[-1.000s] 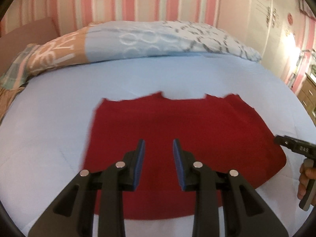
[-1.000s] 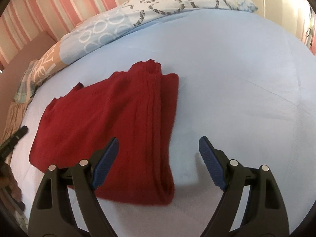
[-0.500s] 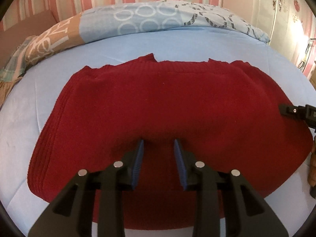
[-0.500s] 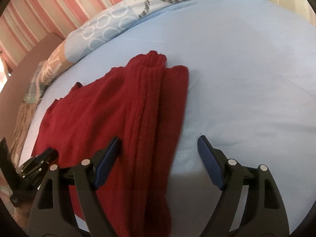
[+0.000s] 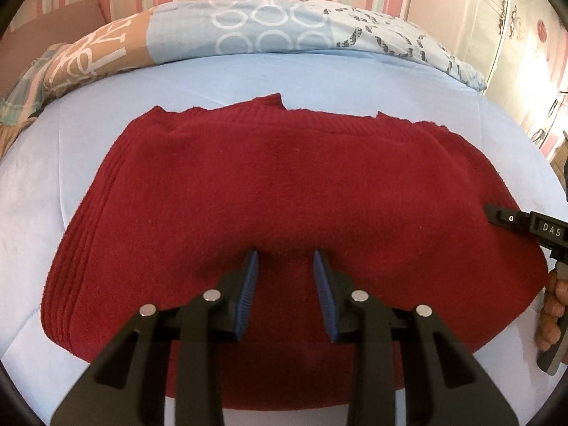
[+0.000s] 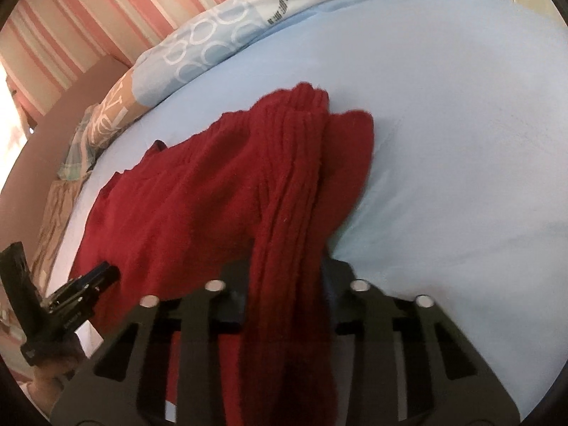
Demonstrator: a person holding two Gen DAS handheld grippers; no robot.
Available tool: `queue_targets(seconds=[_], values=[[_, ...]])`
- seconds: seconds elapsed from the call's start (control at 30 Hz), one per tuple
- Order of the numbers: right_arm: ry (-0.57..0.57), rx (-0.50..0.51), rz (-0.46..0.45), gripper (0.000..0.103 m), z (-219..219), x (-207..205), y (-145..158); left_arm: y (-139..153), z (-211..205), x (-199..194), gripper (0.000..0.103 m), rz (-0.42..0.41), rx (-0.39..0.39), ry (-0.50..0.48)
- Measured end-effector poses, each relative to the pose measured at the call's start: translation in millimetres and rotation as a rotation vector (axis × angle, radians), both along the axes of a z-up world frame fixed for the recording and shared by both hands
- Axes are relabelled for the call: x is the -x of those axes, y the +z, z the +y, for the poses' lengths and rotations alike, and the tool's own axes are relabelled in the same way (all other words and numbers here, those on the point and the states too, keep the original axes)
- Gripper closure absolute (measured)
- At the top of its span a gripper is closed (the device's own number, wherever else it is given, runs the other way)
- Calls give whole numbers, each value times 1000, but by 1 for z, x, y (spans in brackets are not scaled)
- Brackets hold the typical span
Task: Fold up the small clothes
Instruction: 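Lift the edge with the right gripper and fold it across the sweater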
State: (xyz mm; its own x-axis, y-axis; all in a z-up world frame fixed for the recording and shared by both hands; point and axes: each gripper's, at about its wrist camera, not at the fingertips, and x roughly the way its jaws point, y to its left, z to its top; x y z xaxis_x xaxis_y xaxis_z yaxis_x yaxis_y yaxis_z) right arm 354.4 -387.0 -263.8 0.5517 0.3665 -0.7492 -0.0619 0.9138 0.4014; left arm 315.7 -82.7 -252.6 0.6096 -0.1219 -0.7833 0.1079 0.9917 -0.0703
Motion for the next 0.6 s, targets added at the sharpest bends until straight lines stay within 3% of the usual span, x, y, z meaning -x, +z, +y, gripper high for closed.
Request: queue_targets(seconds=[0.3, 0.6], values=[[-25, 16, -65, 85, 12, 7, 47, 17, 21, 2, 68, -10, 19, 33], [-35, 26, -108, 85, 61, 4, 103, 48, 61, 4, 67, -55, 49, 72]])
